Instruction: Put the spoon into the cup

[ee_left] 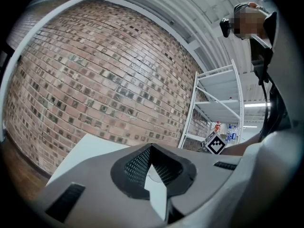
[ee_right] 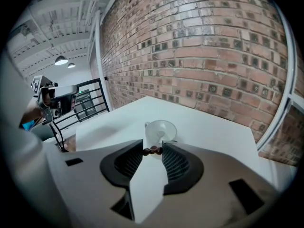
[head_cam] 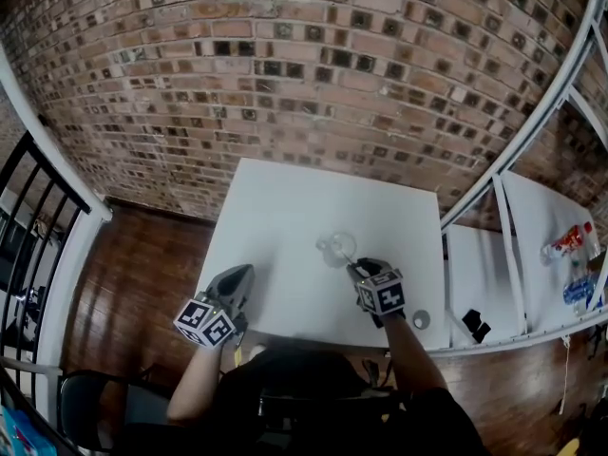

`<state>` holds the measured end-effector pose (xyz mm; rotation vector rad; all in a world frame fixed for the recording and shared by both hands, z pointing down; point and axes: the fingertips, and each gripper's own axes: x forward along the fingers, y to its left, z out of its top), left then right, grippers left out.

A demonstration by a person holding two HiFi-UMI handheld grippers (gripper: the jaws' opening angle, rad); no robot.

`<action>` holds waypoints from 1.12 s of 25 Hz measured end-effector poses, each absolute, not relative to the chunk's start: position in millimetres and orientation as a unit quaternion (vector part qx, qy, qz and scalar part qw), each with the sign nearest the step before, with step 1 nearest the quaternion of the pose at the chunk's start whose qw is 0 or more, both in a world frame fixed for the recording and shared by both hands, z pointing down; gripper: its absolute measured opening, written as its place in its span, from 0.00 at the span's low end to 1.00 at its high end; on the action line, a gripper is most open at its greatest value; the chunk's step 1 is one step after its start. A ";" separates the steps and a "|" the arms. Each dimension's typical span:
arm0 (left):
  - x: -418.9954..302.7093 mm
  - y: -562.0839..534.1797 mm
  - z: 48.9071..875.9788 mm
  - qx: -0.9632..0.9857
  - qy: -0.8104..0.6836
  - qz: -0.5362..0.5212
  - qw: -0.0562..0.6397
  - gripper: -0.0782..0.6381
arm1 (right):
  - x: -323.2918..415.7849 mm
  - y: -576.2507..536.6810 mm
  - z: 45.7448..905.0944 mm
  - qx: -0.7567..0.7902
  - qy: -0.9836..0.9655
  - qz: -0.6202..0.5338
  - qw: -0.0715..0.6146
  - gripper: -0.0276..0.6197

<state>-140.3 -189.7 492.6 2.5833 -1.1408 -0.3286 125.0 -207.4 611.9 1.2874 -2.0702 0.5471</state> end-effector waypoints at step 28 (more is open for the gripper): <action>-163.4 -198.1 481.9 0.891 -0.419 -0.111 0.132 0.12 | 127.3 -231.2 585.9 0.540 -0.795 0.150 0.230 0.32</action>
